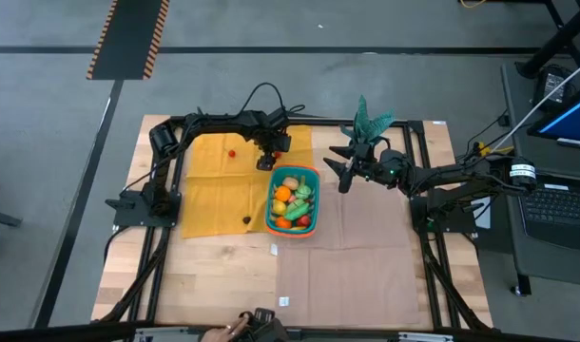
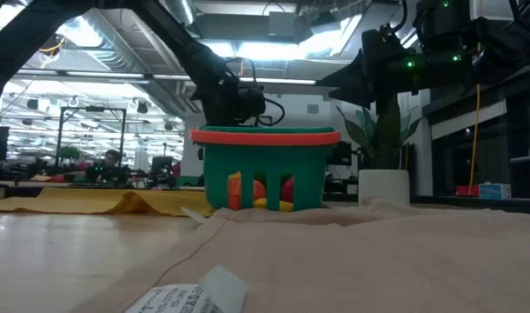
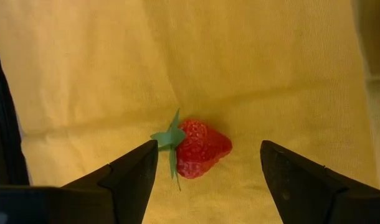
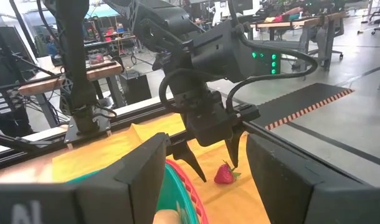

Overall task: Pick and placing Produce into tupperware
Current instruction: Put the strawberry into the basket

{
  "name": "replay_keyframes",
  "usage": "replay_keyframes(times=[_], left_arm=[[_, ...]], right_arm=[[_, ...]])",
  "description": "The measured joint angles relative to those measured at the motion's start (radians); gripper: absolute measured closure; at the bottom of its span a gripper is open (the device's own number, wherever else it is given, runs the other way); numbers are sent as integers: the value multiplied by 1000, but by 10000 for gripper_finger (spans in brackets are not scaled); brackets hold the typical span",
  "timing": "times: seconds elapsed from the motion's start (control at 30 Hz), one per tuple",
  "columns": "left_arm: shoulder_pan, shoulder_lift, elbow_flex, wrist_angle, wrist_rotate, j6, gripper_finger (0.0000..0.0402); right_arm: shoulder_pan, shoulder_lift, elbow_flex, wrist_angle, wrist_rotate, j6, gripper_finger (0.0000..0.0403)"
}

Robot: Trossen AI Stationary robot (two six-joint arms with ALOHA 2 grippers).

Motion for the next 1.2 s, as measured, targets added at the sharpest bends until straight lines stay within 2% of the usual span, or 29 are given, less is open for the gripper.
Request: replay_keyframes(times=[0.2,0.43,0.63,0.97,1.03,1.2], left_arm=[[2,0,0,-5,4,0,140],[2,0,0,-22,5,-1,190],[7,0,0,-39,-15,-2,253],[33,0,0,-39,-29,-24,390],[39,0,0,-39,-29,-24,396],[43,0,0,-39,-30,-21,367]], right_arm=[[0,0,0,0,-4,6,178],[0,0,0,0,-4,6,178],[0,0,0,0,-4,6,178],[0,0,0,0,-4,6,178],[0,0,0,0,-4,6,178],[0,0,0,0,-4,6,178]])
